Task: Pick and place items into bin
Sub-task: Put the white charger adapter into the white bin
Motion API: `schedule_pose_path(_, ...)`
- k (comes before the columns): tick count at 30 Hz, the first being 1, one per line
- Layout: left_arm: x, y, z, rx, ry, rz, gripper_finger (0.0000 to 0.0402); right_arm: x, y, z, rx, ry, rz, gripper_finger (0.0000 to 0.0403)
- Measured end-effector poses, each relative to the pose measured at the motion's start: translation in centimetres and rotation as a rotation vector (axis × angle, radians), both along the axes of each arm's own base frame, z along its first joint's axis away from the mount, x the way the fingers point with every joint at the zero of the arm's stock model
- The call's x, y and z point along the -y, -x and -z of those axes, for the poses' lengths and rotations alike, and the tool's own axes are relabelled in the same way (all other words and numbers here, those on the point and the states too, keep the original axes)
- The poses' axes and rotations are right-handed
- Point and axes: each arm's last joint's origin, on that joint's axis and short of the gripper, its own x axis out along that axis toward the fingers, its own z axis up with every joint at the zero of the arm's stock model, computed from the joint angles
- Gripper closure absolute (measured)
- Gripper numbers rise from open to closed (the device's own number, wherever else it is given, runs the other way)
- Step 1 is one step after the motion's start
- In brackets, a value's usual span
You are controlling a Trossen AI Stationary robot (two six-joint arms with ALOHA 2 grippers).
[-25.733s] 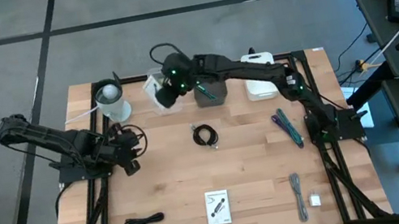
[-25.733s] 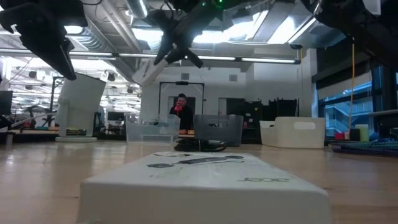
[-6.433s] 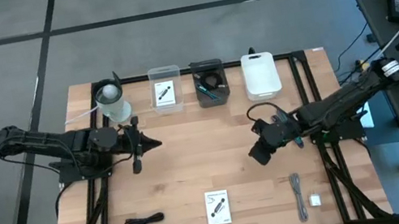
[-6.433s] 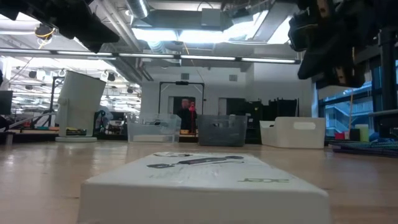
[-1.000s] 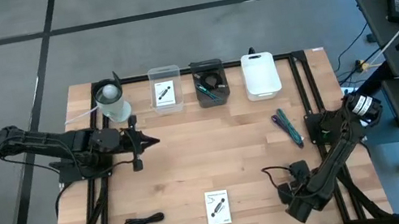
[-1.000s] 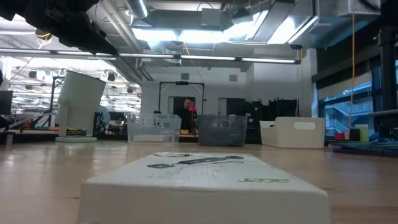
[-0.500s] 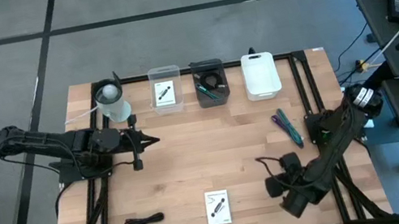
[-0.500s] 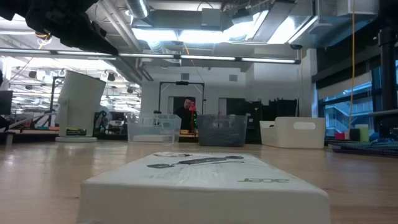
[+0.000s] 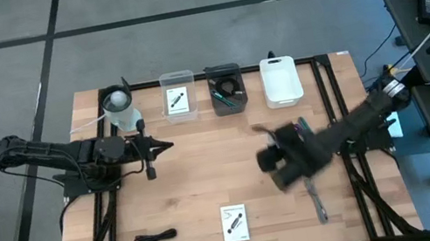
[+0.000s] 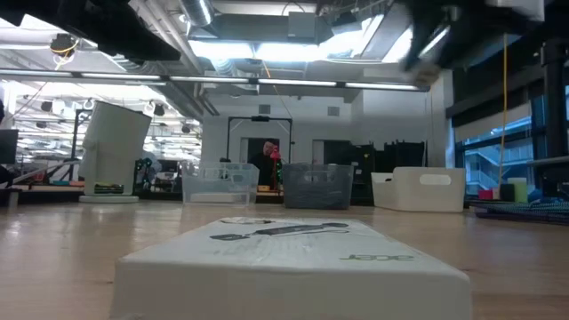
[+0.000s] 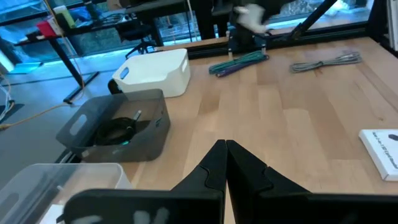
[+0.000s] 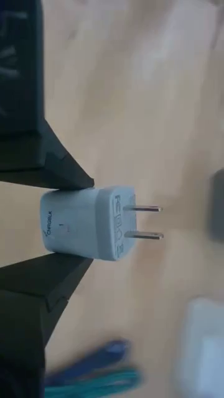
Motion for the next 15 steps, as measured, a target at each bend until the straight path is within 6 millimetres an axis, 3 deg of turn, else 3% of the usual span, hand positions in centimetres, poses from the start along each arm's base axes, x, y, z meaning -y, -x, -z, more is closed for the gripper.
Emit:
schedule_pose_path(8, 0.0, 0.0, 0.0, 0.001, -0.003, -0.007, 0.04, 11.6, -3.2, -4.6, -0.19, -0.004, -0.215, 0.026)
schedule_pose_path(15, -0.1, 0.0, 0.0, 0.004, -0.01, -0.046, 0.04, 22.3, -0.9, -4.6, -0.315, -0.081, -0.246, 0.0261)
